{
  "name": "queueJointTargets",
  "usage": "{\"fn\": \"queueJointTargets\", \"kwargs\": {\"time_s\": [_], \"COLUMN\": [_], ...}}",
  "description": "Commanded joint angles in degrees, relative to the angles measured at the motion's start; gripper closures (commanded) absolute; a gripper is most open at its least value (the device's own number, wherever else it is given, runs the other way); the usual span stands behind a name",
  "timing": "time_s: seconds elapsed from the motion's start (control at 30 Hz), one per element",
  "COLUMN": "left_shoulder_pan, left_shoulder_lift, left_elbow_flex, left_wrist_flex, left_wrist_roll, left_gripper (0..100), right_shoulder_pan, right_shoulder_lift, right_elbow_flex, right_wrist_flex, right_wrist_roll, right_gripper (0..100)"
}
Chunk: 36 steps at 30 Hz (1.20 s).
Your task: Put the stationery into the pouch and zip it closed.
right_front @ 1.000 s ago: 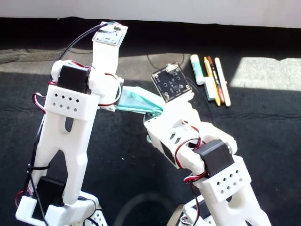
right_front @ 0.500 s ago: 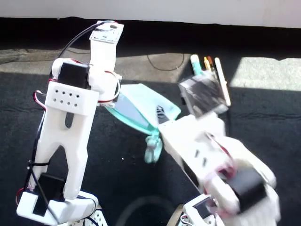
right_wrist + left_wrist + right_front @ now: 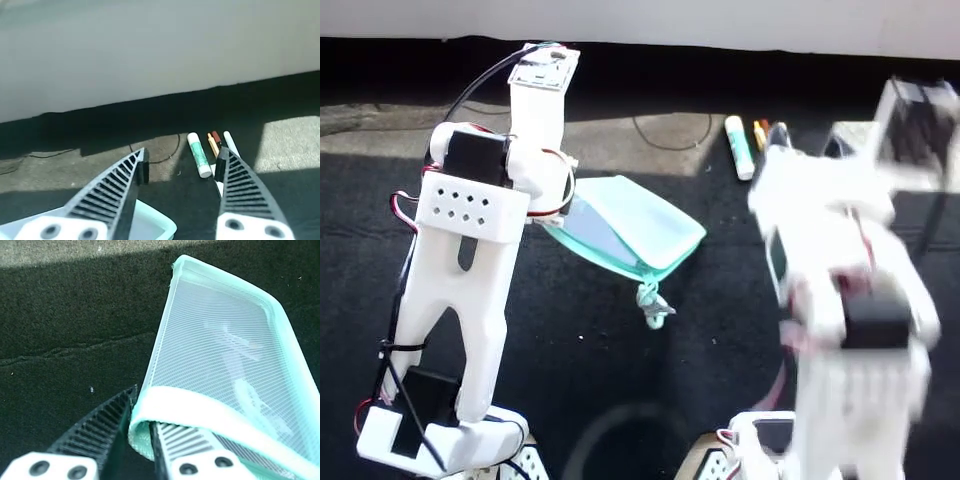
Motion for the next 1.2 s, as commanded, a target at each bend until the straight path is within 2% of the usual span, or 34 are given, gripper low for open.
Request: {"fn": "queueJointTargets", "kwargs": {"time_s": [0.0,0.13,0.27,0.47,0.63,0.7,0.93,1.17], "left_shoulder_pan": [-3.38,-3.56,-3.56,-3.56,-3.56,-3.74,-3.56,-3.74], "left_shoulder_lift": [-0.75,-0.13,-0.13,-0.13,-0.13,-0.13,-0.13,-0.13], "left_elbow_flex": [-0.22,0.31,0.22,0.31,0.31,0.31,-0.13,0.13], "left_wrist_flex": [0.09,-0.18,-0.18,-0.18,-0.18,-0.18,-0.35,-2.46], "left_wrist_roll": [0.26,0.26,0.26,0.18,0.09,0.09,0.09,0.09], "left_gripper": [99,99,99,99,99,99,99,99], "right_shoulder_pan": [1.01,1.01,1.01,-1.01,-3.47,-3.38,-2.24,1.36], "right_shoulder_lift": [16.66,34.86,54.64,78.81,97.10,103.34,113.19,117.49], "right_elbow_flex": [-0.31,-3.30,-17.10,-48.04,-72.75,-80.22,-102.37,-105.01], "right_wrist_flex": [-7.69,-16.92,-18.68,-9.10,-4.26,-2.24,6.02,3.38], "right_wrist_roll": [0.18,5.45,9.93,15.21,25.05,25.32,25.41,25.23], "right_gripper": [78.2,78.3,78.3,78.3,78.3,78.3,78.3,78.3]}}
